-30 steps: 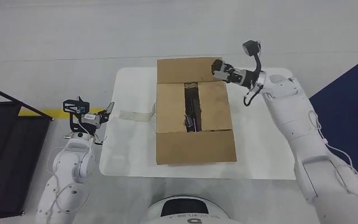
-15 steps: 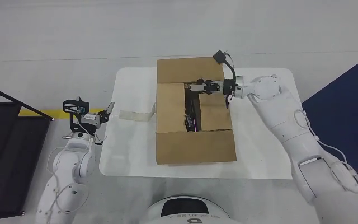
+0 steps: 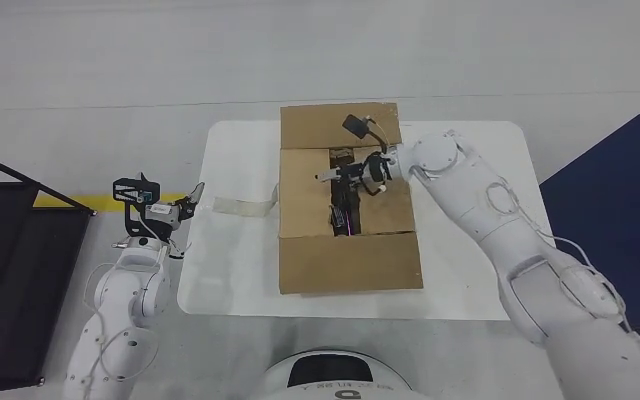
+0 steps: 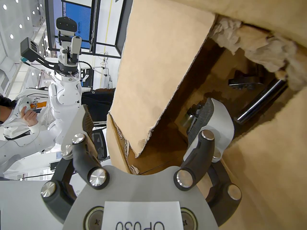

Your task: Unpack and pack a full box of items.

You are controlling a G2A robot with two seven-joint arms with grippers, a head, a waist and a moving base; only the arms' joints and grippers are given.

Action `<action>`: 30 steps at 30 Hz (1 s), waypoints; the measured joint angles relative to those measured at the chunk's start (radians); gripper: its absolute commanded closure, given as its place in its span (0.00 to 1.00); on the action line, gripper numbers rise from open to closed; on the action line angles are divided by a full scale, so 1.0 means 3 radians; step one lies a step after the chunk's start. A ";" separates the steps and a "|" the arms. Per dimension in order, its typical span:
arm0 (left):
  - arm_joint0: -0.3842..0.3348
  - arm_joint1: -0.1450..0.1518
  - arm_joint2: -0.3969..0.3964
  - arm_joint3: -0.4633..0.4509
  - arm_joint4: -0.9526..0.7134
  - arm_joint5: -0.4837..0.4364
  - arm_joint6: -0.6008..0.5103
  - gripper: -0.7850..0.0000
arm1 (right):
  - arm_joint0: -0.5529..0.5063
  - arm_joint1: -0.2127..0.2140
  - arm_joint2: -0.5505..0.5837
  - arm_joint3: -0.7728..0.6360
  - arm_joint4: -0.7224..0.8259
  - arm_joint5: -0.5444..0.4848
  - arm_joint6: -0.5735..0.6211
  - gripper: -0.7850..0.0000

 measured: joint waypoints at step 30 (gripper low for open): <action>0.0000 0.0000 0.0000 0.0000 0.0000 0.0000 0.0000 0.00 | 0.0518 -0.0501 -0.0154 0.0740 0.1179 -0.0211 0.0957 0.02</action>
